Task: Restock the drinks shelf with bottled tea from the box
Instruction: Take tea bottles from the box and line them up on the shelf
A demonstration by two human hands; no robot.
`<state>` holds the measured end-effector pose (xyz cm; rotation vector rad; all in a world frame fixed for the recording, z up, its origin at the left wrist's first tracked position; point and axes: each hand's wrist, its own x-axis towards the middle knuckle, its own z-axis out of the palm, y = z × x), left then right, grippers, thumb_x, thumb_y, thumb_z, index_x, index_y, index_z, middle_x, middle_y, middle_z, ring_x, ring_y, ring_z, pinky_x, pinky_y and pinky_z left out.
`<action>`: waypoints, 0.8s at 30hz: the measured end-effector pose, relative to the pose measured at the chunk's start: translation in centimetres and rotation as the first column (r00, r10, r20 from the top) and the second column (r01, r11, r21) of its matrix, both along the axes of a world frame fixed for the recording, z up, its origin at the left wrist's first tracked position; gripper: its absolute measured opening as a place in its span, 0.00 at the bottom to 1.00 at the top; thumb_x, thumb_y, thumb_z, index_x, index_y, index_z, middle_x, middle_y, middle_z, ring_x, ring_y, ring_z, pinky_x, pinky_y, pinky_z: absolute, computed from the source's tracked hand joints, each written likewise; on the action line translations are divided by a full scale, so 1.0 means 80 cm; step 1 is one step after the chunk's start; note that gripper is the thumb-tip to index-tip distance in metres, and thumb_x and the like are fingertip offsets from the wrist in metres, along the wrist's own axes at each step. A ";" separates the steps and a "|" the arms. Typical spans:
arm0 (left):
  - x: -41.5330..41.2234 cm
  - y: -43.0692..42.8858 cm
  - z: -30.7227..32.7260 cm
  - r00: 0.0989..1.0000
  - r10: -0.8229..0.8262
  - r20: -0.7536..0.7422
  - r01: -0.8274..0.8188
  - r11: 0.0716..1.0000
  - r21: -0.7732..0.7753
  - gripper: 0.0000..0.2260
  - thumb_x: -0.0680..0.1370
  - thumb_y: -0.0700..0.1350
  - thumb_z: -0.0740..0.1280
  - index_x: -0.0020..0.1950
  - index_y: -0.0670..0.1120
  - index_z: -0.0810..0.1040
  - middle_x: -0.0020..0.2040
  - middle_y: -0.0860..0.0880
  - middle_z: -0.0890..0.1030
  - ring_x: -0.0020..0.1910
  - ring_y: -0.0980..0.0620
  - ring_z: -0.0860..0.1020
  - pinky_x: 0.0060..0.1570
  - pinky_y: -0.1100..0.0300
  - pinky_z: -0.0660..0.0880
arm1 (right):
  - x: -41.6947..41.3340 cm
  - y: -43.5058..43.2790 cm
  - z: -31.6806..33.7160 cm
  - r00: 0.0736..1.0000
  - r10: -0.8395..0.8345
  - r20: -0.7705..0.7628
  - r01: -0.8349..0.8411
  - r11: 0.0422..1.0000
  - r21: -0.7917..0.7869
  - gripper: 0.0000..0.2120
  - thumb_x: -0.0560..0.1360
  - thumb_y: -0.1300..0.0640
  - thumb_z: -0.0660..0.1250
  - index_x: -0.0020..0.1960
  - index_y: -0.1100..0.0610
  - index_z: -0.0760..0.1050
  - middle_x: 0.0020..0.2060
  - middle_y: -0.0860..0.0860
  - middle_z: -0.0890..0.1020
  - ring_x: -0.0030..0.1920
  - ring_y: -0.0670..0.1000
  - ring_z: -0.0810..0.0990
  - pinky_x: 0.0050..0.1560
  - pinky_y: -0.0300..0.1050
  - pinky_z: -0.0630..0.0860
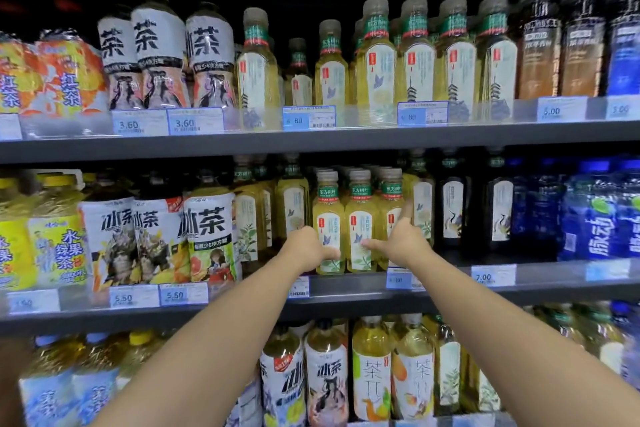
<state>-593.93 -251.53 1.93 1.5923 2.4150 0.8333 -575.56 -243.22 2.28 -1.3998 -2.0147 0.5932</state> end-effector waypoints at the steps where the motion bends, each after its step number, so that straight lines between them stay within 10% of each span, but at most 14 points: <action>1: -0.001 0.004 -0.001 1.000 0.021 0.007 -0.021 1.000 -0.001 0.25 0.71 0.60 0.76 0.57 0.42 0.79 0.51 0.45 0.83 0.48 0.47 0.81 0.50 0.52 0.80 | 0.001 0.003 0.002 1.000 0.002 0.004 -0.002 1.000 -0.004 0.62 0.69 0.42 0.76 0.78 0.51 0.27 0.65 0.64 0.76 0.49 0.58 0.82 0.49 0.51 0.81; 9: -0.002 0.019 -0.002 0.999 0.036 0.011 -0.036 0.999 0.018 0.29 0.70 0.61 0.76 0.61 0.42 0.76 0.55 0.45 0.82 0.53 0.46 0.80 0.54 0.51 0.79 | 0.003 0.015 0.005 1.000 -0.004 -0.006 0.004 1.000 0.004 0.59 0.73 0.47 0.75 0.78 0.51 0.28 0.67 0.65 0.74 0.40 0.55 0.78 0.44 0.50 0.78; 13: 0.016 -0.001 0.003 0.994 0.102 -0.035 -0.101 0.994 0.034 0.23 0.74 0.59 0.74 0.53 0.40 0.77 0.44 0.46 0.79 0.44 0.46 0.78 0.36 0.56 0.74 | 0.007 0.006 0.001 1.000 -0.011 -0.016 0.012 0.999 0.035 0.60 0.72 0.44 0.75 0.78 0.47 0.28 0.70 0.64 0.71 0.52 0.60 0.81 0.51 0.52 0.79; 24: 0.120 -0.156 -0.042 0.911 -0.025 -0.411 0.205 0.893 0.401 0.08 0.82 0.47 0.61 0.49 0.46 0.76 0.45 0.47 0.79 0.47 0.47 0.75 0.45 0.48 0.77 | 0.075 -0.142 -0.031 1.000 0.009 0.022 -0.017 0.906 0.424 0.14 0.80 0.51 0.63 0.60 0.58 0.78 0.54 0.56 0.80 0.55 0.59 0.78 0.53 0.54 0.78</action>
